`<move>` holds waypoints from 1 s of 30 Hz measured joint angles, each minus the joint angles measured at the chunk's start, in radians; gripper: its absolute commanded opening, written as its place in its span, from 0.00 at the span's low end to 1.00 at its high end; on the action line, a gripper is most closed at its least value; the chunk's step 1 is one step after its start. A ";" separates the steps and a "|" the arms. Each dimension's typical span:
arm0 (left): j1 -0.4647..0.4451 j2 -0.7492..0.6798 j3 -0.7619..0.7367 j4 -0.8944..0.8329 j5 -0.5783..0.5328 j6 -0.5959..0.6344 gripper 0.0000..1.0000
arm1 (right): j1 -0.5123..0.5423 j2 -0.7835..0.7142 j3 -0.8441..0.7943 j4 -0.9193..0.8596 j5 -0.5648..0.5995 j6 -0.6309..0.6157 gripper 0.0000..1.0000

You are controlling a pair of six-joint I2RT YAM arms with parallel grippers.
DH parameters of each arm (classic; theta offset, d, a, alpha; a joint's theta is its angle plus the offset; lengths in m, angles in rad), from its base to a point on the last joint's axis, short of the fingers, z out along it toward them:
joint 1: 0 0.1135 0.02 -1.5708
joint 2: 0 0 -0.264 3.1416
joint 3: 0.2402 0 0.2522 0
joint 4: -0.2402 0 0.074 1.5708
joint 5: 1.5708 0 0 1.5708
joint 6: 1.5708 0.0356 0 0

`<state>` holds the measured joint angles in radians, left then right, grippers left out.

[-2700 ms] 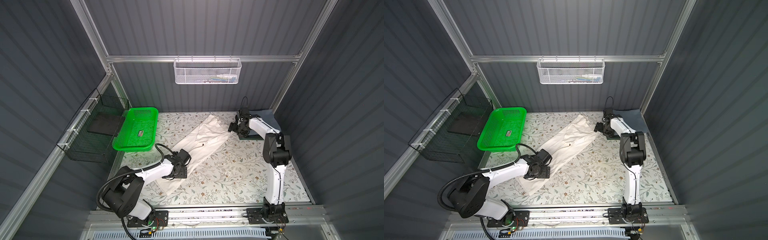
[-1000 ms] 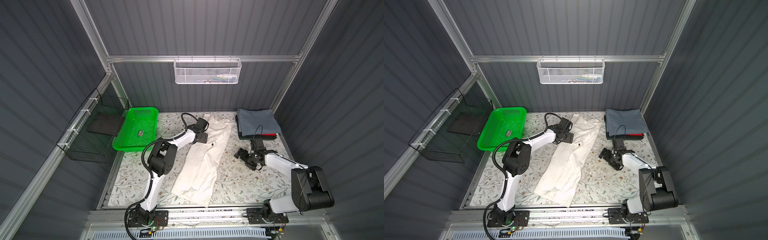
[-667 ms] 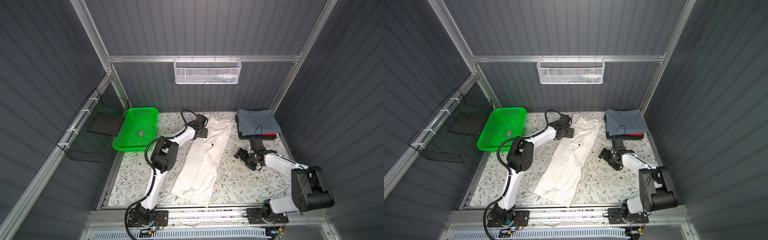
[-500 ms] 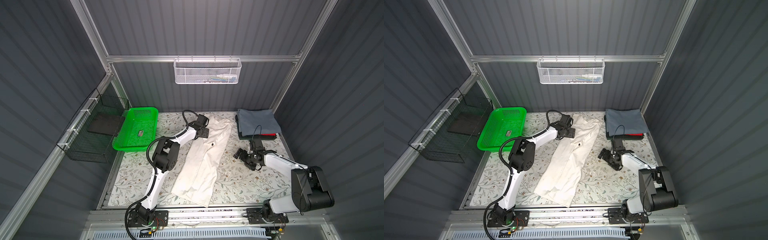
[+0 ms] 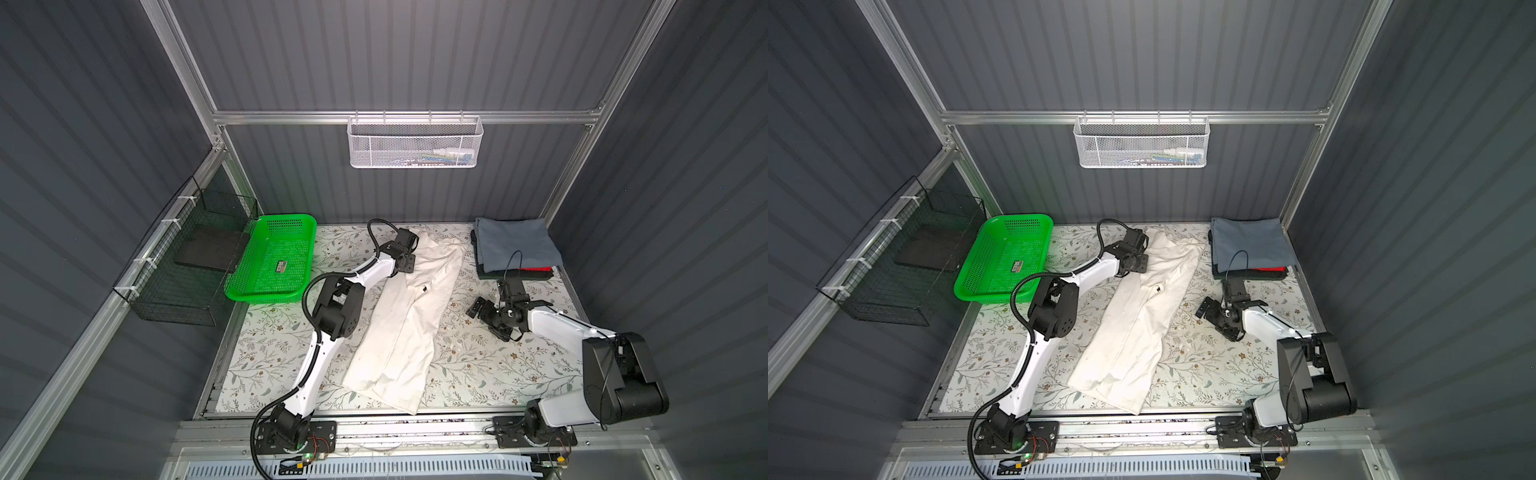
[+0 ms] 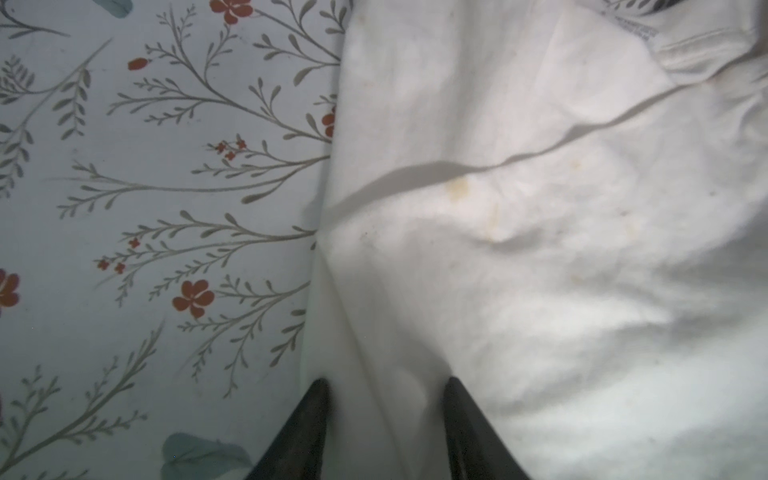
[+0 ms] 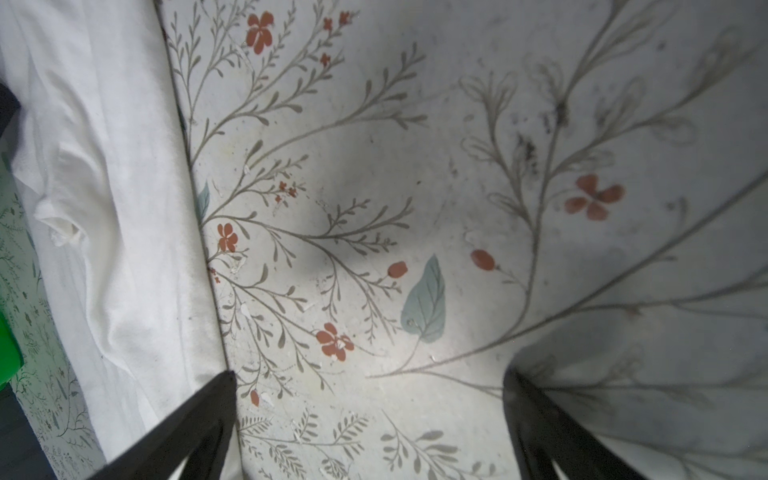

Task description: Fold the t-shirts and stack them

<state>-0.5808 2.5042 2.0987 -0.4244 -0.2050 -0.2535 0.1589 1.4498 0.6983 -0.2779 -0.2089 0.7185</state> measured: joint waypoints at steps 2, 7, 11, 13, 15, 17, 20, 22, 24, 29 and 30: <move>0.000 0.011 0.014 -0.001 -0.008 0.008 0.34 | 0.000 0.000 0.000 0.000 0.000 0.000 0.99; 0.003 0.021 0.029 0.001 -0.032 0.026 0.21 | 0.000 0.000 0.000 0.000 0.000 0.000 0.99; 0.008 0.025 0.034 0.000 -0.050 0.035 0.08 | 0.000 0.000 0.000 0.000 0.000 0.000 0.99; 0.012 0.029 0.038 0.000 -0.063 0.039 0.01 | 0.000 0.000 0.000 0.000 0.000 0.000 0.99; 0.015 0.030 0.040 -0.001 -0.080 0.045 0.00 | 0.000 0.000 0.000 0.000 -0.001 0.000 0.99; 0.020 0.031 0.040 -0.002 -0.103 0.044 0.00 | 0.000 0.000 0.001 -0.001 0.000 -0.001 0.99; 0.036 0.031 0.040 -0.008 -0.127 0.039 0.00 | 0.003 0.008 0.010 -0.010 0.001 -0.004 0.99; 0.052 0.031 0.033 -0.006 -0.136 0.029 0.00 | 0.010 0.017 0.022 -0.021 0.007 -0.006 0.99; 0.073 0.023 0.014 0.005 -0.145 0.012 0.00 | 0.025 0.028 0.035 -0.034 0.018 -0.010 0.99; 0.133 -0.035 -0.085 0.022 -0.175 -0.060 0.04 | 0.075 0.071 0.084 -0.066 0.034 -0.013 0.99; 0.145 -0.046 -0.104 0.023 -0.180 -0.076 0.06 | 0.084 0.080 0.095 -0.070 0.036 -0.013 0.99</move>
<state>-0.4362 2.4580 1.9945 -0.4019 -0.3851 -0.3294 0.2424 1.5295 0.7929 -0.3481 -0.1726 0.7052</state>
